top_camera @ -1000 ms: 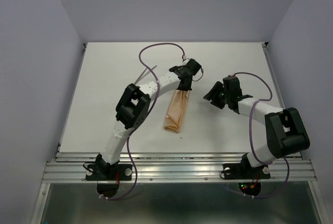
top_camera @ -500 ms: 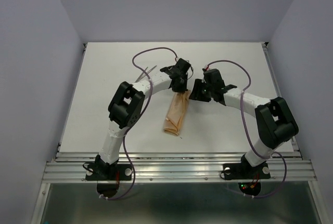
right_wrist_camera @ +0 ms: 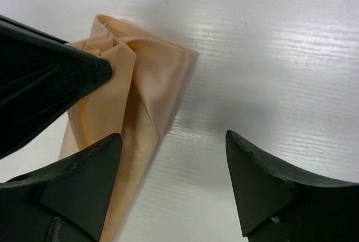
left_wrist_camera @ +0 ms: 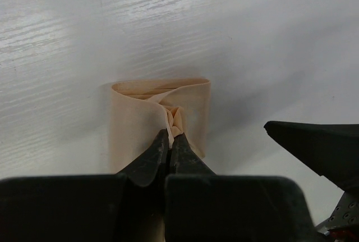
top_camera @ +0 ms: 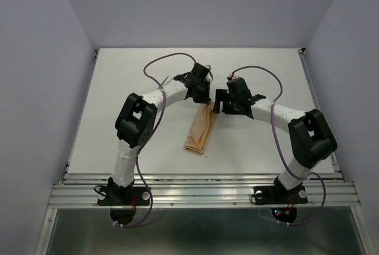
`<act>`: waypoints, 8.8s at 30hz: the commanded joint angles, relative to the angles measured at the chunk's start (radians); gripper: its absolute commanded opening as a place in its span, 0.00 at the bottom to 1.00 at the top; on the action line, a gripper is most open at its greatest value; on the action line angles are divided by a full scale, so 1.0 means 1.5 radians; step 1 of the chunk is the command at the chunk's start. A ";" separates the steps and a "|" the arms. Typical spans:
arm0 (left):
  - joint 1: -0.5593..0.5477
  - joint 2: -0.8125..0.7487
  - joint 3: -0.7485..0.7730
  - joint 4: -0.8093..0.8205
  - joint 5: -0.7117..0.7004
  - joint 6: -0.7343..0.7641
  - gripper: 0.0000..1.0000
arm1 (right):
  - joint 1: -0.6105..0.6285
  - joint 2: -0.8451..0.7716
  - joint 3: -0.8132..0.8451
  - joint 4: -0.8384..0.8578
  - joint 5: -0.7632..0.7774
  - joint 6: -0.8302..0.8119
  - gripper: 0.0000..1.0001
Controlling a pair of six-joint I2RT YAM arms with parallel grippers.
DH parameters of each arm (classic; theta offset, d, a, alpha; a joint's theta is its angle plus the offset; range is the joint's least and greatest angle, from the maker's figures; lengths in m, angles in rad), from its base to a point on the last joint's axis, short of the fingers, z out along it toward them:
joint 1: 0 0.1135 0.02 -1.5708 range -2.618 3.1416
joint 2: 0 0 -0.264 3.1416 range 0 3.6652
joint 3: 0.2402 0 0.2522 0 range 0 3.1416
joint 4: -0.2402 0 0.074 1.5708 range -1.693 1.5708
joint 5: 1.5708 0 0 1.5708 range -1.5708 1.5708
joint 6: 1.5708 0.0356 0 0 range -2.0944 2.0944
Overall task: Fold the napkin into a case and place the utensils inside
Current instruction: Stuff the top corner of the smaller-rectangle-folded napkin into the folded napkin.
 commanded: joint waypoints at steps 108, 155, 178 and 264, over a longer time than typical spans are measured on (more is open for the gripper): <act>0.010 0.000 -0.046 0.028 0.077 0.012 0.00 | 0.051 0.087 0.081 0.112 0.086 0.062 0.01; 0.024 -0.055 -0.102 0.135 0.099 -0.017 0.00 | 0.045 0.079 0.067 0.113 0.085 0.065 0.01; 0.010 0.039 -0.105 0.155 0.122 -0.032 0.00 | 0.045 0.063 0.068 0.111 0.044 0.062 0.01; 0.018 0.038 -0.129 0.256 0.156 -0.101 0.00 | 0.033 0.054 0.063 0.113 -0.016 0.055 0.01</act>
